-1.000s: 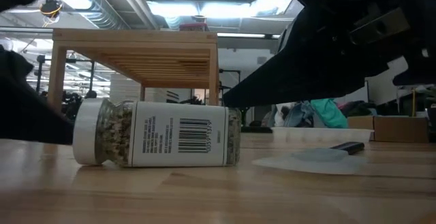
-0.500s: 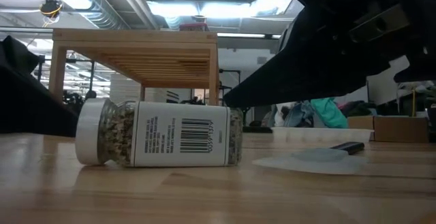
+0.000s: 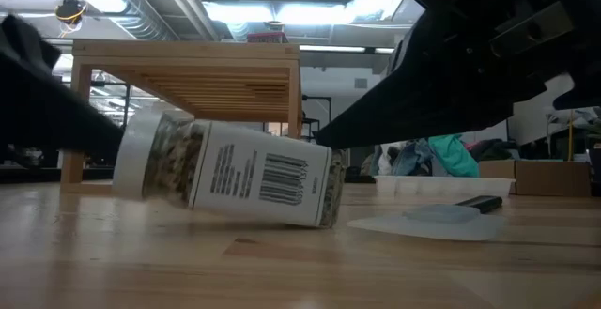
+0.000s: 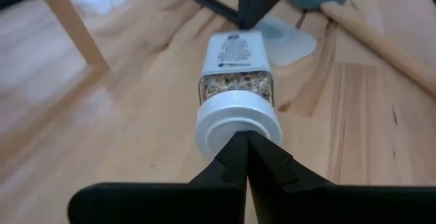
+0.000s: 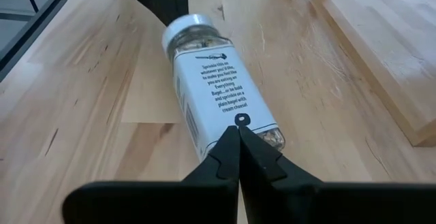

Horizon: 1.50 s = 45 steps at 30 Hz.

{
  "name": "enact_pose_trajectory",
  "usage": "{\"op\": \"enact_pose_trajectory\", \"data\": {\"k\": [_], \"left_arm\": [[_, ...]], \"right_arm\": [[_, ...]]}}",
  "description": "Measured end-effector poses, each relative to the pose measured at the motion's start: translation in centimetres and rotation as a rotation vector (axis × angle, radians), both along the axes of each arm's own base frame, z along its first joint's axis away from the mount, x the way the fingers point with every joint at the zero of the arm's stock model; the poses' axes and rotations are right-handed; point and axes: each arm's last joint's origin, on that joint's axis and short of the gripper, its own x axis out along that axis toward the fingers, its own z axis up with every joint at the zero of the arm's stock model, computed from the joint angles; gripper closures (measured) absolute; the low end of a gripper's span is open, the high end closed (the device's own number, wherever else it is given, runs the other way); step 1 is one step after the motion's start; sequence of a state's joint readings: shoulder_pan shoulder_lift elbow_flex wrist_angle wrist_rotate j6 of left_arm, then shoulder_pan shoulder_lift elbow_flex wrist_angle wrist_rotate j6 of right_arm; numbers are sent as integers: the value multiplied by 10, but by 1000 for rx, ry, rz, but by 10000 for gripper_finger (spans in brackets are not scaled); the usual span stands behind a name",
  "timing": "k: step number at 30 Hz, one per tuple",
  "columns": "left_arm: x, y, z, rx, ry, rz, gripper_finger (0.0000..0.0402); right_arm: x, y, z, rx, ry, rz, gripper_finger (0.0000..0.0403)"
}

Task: Shelf spices
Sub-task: Put the white seasoning bottle on the shelf

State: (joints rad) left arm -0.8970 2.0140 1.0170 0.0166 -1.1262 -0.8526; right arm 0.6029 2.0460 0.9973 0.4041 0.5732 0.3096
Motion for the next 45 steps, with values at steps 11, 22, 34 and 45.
{"op": "enact_pose_trajectory", "data": {"k": [11,22,34,45], "left_arm": [[8,-9,17,120,-32,-1,401],[21,-6,29,187,-80,69,401],[35,-2,37,217,-46,63,401],[44,5,37,212,-31,74,401]], "right_arm": [[0,-1,0,15,1,-12,400],[-1,0,-3,33,27,16,400],[-2,0,-5,34,50,19,400],[-4,-1,-8,37,82,11,400]]}}
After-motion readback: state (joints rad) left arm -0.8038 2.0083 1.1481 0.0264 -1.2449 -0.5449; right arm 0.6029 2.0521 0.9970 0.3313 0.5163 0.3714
